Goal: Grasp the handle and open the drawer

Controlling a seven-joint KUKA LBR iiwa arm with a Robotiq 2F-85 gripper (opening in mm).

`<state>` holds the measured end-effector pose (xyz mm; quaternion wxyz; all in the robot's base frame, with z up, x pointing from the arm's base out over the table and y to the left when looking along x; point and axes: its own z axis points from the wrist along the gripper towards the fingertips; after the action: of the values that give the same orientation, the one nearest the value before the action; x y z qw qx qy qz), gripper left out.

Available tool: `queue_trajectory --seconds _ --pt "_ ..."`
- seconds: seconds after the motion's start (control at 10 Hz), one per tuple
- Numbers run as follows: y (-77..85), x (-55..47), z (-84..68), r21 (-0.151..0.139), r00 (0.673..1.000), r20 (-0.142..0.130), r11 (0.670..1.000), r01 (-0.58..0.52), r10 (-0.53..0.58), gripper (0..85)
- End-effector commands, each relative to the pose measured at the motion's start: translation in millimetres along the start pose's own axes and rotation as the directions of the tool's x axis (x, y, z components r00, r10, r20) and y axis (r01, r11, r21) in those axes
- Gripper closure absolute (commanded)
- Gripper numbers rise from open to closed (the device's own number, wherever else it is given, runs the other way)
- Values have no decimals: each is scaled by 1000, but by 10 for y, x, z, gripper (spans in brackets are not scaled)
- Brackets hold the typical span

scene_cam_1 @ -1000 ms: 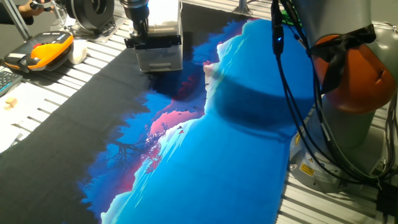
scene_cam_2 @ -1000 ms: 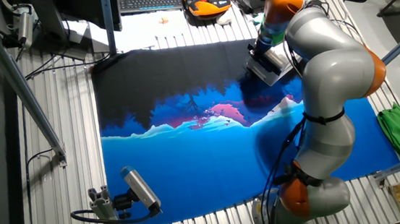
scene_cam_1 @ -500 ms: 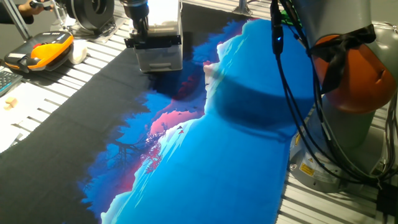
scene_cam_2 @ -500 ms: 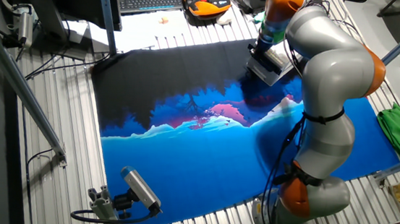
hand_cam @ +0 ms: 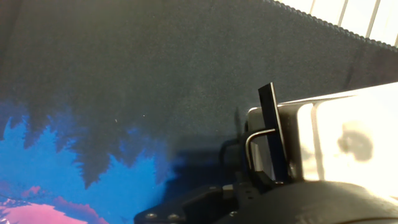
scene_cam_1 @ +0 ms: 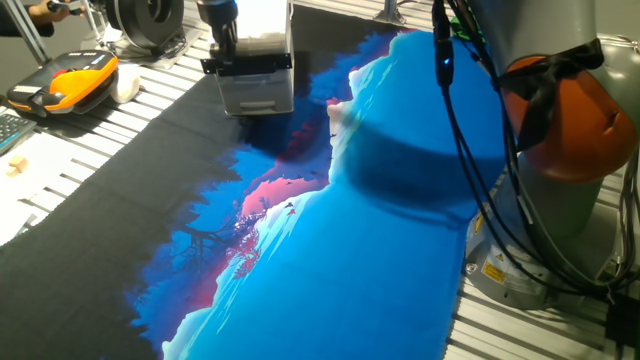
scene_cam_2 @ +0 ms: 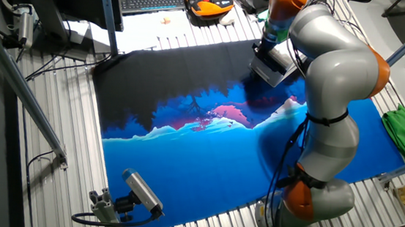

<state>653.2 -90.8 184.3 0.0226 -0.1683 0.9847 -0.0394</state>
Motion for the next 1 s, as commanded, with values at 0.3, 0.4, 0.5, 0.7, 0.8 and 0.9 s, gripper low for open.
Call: queue_trajectory --seconds 0.3,0.4,0.5,0.7,0.8,0.9 --pt "12 -1 -61 1 1000 -4 1000 -6 6 680" --pt "19 -3 -78 0 1000 -4 1000 -9 9 680" --pt "29 -14 -96 5 1000 -5 1000 -12 12 680" --pt "31 -37 -117 1 999 -6 999 -32 32 680" --pt "34 -60 -153 7 999 -18 999 -46 46 680" --pt "28 -87 -217 12 998 -37 999 -52 53 680"
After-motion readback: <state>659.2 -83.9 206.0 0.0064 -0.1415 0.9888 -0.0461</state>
